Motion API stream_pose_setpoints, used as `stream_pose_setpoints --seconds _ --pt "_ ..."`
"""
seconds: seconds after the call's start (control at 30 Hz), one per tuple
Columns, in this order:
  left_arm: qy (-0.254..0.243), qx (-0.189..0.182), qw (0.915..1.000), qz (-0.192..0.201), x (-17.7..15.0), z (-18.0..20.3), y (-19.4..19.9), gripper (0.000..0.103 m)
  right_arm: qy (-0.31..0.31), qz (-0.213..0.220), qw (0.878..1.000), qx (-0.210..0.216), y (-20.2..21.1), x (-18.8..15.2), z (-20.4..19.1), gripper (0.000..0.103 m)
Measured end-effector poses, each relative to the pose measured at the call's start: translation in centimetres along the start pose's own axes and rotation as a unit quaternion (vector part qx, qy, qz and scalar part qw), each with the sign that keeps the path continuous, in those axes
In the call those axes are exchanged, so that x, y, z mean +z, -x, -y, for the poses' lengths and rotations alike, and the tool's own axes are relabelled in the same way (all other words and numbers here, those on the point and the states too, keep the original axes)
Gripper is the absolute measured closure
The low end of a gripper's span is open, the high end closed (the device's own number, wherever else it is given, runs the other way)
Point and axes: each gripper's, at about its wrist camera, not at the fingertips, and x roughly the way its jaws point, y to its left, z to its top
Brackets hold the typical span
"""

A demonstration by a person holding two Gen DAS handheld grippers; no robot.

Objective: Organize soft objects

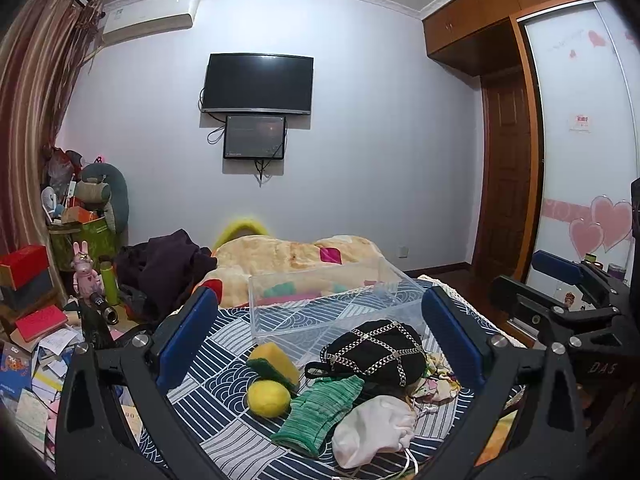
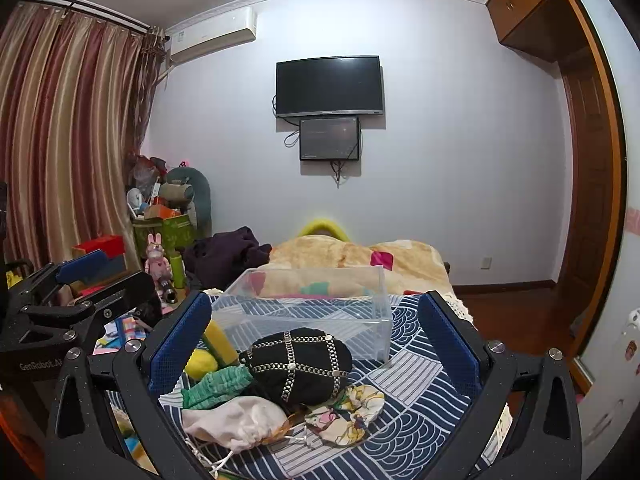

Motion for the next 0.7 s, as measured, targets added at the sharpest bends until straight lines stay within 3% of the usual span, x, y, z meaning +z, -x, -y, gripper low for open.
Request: stream_pose_setpoints --seconds 0.7 --pt "-0.002 -0.001 1.0000 -0.001 -0.11 0.21 0.04 0.000 0.000 0.002 1.000 0.004 0.35 0.18 -0.34 0.000"
